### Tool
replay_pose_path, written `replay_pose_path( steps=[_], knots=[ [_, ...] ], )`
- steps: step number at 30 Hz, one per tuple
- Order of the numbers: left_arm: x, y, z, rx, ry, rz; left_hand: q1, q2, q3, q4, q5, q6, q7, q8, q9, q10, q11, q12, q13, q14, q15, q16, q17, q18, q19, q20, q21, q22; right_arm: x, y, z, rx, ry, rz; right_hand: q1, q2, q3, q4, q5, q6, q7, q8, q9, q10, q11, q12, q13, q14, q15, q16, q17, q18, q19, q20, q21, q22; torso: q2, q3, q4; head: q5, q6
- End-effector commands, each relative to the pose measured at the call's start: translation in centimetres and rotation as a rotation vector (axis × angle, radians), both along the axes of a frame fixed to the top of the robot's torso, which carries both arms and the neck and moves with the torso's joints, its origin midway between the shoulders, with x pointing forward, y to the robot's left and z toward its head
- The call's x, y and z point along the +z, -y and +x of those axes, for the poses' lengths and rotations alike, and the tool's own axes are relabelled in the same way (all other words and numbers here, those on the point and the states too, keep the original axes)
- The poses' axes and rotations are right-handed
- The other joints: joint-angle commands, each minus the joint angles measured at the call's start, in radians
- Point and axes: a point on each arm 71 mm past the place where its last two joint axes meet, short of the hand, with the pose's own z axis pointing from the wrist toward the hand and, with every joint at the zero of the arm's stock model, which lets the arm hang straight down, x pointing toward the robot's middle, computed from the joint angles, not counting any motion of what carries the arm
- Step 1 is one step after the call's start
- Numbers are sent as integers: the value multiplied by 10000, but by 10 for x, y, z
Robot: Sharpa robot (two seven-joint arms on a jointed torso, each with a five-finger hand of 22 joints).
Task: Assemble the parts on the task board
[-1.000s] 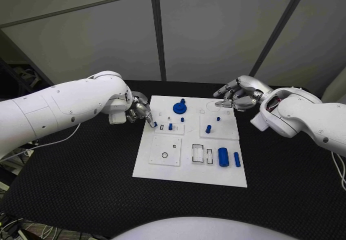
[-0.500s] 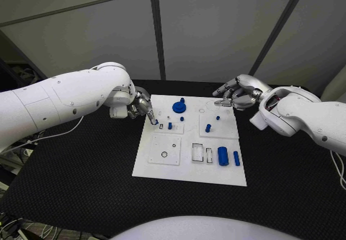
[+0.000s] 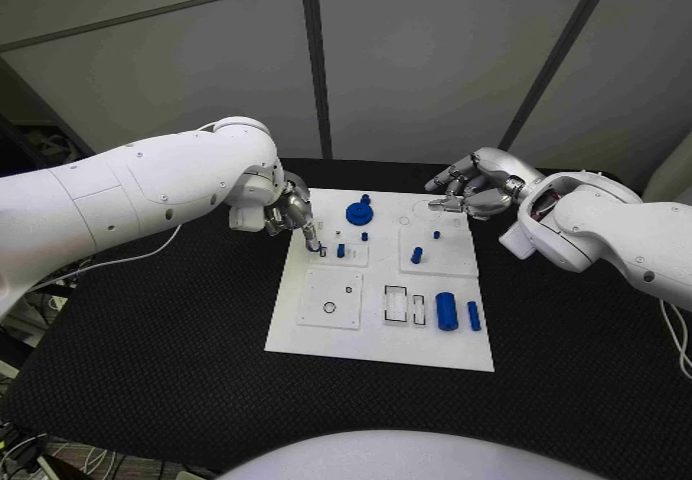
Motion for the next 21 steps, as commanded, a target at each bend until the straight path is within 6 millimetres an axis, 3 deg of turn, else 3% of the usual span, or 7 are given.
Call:
replay_pose_path(
  steps=[1,11,16,21],
  knots=[
    [0,0,3,-17,-273,339,-209,33,694,876,-38,16,-64,1439,6743,-13,-93,25,-24,1055,-73,24,2633,-1075,-36,-31,-47,523,2,-1,0,-5,117,40,3,52,33,4,58,-34,-2,6,1,11,-2,44,-11,160,17,-44,238,-15,-25,-25,39,18,-3,6,-1,3,-15],
    [-4,9,9,-217,-613,690,-172,90,697,929,-37,44,-103,1451,6897,0,-117,55,-2,1055,-86,24,2633,-1075,-41,-42,-55,533,3,-2,0,15,126,54,3,52,33,4,58,-34,-2,6,1,11,-2,44,-11,160,17,-44,238,-15,-25,-25,39,18,-4,2,-3,12,-28],
    [-4,13,11,-309,-718,775,-250,-56,571,979,-39,119,-115,1470,7003,-91,-125,-30,-131,1055,-82,24,2633,-986,-261,-43,-468,311,3,-3,0,20,135,60,-1,52,34,10,61,-31,-2,7,2,9,-1,40,-21,161,17,-49,236,-14,-28,-25,33,14,0,-8,0,7,-33],
    [-4,17,13,-308,-588,885,-257,-14,574,1021,-37,140,-128,1458,7032,-129,-134,-70,-187,1055,-87,24,2633,-978,-285,-45,-512,292,3,-4,0,31,140,65,-1,52,34,10,61,-31,-2,7,2,9,-1,40,-21,161,17,-49,236,-14,-28,-25,33,14,1,-8,3,11,-48]
  ],
)
